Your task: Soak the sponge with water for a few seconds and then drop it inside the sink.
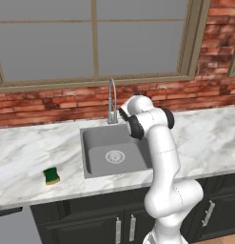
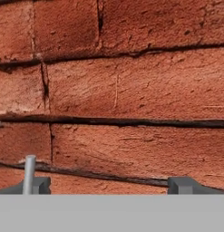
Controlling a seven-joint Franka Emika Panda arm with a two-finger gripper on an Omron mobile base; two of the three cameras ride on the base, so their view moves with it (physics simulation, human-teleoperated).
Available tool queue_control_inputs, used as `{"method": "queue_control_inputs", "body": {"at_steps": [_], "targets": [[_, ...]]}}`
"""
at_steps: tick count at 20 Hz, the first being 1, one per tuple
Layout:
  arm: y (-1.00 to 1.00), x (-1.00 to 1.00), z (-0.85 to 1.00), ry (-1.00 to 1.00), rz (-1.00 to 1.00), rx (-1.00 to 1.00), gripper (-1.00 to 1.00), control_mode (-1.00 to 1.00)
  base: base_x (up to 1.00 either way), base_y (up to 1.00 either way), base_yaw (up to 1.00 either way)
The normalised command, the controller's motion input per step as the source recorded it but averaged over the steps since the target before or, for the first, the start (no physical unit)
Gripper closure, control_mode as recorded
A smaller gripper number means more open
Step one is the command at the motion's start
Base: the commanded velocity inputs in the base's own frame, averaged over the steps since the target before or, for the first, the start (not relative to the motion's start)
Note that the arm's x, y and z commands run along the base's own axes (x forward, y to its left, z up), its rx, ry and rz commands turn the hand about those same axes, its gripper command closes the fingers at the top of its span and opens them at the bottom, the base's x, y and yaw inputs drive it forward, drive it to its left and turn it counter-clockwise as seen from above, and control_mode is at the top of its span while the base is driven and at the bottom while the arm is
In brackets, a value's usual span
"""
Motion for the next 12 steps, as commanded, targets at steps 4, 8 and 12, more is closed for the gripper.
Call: {"method": "queue_control_inputs", "body": {"at_steps": [4, 8, 12], "targets": [[-0.14, 0.23, -0.28, 0.02, 0.0, 0.0, -1.0, -1.0, 0.0, 0.0, 0.0], [-0.14, 0.19, -0.28, 0.04, -0.02, -0.01, -1.0, -1.0, 0.0, 0.0, 0.0], [-0.14, 0.17, -0.29, 0.06, -0.02, -0.01, -1.0, -1.0, 0.0, 0.0, 0.0]]}}
